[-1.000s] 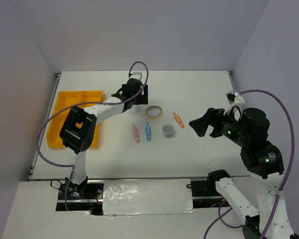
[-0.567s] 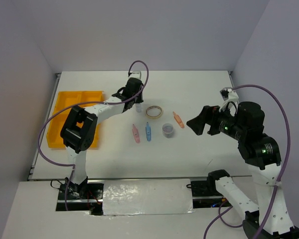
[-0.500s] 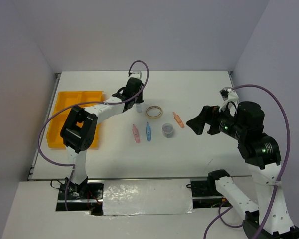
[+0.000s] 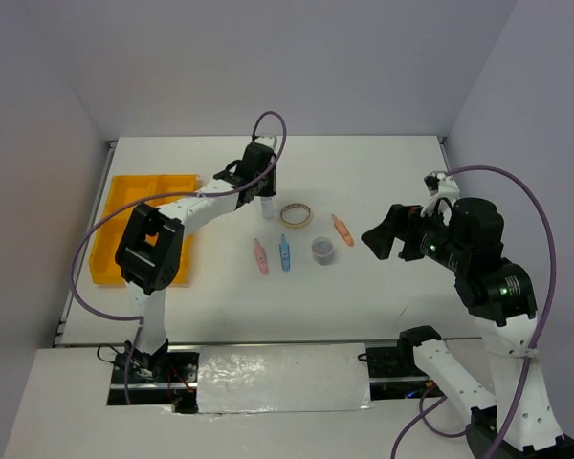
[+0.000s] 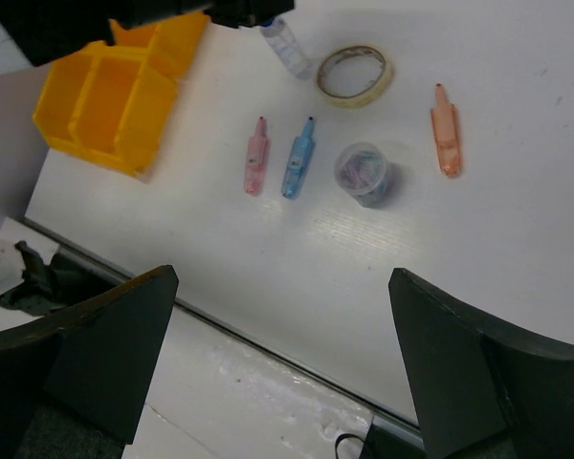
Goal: Sort the stationery into containers
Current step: Pick up the stationery from the center of the board, then place the stationery in the storage box.
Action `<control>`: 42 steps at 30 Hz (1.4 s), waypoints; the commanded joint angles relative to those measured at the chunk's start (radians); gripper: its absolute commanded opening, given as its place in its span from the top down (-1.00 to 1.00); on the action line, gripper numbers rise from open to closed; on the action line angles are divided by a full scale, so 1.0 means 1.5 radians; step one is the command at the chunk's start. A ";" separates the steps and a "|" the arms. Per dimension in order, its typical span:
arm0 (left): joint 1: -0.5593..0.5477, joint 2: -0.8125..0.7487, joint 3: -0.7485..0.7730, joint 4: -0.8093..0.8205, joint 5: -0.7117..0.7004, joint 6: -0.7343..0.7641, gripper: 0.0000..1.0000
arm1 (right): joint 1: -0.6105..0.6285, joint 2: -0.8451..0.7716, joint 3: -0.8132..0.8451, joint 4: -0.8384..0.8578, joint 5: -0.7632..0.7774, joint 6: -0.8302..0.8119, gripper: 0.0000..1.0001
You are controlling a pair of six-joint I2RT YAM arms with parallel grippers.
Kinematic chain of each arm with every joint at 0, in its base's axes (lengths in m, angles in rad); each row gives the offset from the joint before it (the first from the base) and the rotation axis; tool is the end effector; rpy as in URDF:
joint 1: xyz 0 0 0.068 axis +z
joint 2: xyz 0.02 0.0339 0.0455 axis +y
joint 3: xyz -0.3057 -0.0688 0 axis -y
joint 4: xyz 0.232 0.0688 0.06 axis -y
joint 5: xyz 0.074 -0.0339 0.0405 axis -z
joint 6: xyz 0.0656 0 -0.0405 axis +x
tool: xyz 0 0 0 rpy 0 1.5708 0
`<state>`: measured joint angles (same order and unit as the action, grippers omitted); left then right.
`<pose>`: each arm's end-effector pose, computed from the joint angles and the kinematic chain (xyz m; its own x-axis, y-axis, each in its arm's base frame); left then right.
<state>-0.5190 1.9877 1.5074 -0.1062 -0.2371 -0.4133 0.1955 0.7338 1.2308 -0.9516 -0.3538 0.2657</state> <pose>0.4349 -0.2307 0.2628 -0.5655 -0.1266 -0.8150 0.0930 0.9721 -0.2155 0.0839 0.0398 0.4221 -0.5437 0.1434 -0.8270 -0.3574 0.8520 0.3827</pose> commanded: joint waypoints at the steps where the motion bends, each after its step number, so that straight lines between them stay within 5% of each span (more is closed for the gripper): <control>1: -0.002 -0.062 0.074 -0.043 0.038 0.052 1.00 | -0.001 0.018 -0.015 -0.007 0.072 0.009 -1.00; 10: -0.002 -0.202 0.114 -0.146 0.247 0.089 1.00 | 0.015 0.011 -0.077 0.203 -0.108 0.030 -0.99; 17: -0.002 -0.260 0.144 -0.205 0.639 0.054 1.00 | 0.063 0.085 -0.029 0.272 -0.145 -0.019 -0.97; 24: -0.003 -0.327 0.077 -0.109 0.858 -0.051 1.00 | 0.115 0.156 0.014 0.318 -0.229 -0.038 -0.94; 34: -0.002 -0.389 -0.044 0.204 0.924 -0.276 1.00 | 0.201 0.219 -0.029 0.510 -0.394 0.105 -0.88; 39: -0.002 -0.386 -0.044 0.200 0.911 -0.281 1.00 | 0.231 0.223 -0.094 0.730 -0.418 0.282 -0.71; 42: -0.002 -0.396 -0.035 0.183 0.891 -0.270 1.00 | 0.248 0.236 -0.107 0.765 -0.417 0.309 -0.52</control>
<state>-0.5217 1.4326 1.4296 0.1028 1.1027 -0.7971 0.5453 1.0752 1.0786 -0.0116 -0.9390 0.6079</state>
